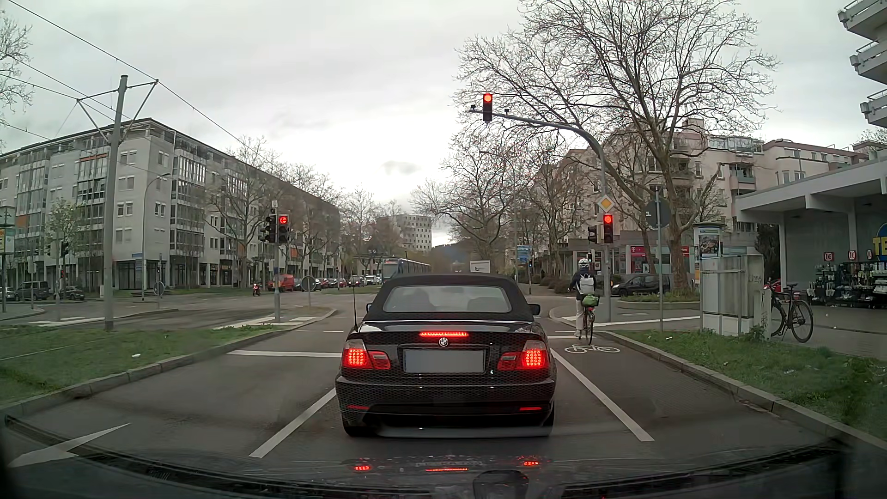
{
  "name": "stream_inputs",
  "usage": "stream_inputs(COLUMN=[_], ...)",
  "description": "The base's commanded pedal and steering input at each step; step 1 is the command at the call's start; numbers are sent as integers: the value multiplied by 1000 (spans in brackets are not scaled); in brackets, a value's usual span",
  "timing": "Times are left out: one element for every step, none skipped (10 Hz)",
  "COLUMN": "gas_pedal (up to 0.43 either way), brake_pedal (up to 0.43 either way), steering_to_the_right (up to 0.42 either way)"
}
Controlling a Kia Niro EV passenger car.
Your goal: Follow the waypoints while adhering to traffic rules and regulations
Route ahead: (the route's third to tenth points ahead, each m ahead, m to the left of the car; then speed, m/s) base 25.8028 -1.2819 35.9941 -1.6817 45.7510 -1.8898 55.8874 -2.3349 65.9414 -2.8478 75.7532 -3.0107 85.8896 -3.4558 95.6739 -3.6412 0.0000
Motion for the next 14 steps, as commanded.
stream_inputs(gas_pedal=[0,0,0,0,0,0,0,0,0,0,0,0,0,0], brake_pedal=[220,213,213,220,220,213,213,213,220,213,220,220,220,220], steering_to_the_right=[23,23,23,23,23,23,23,23,23,23,23,23,23,23])
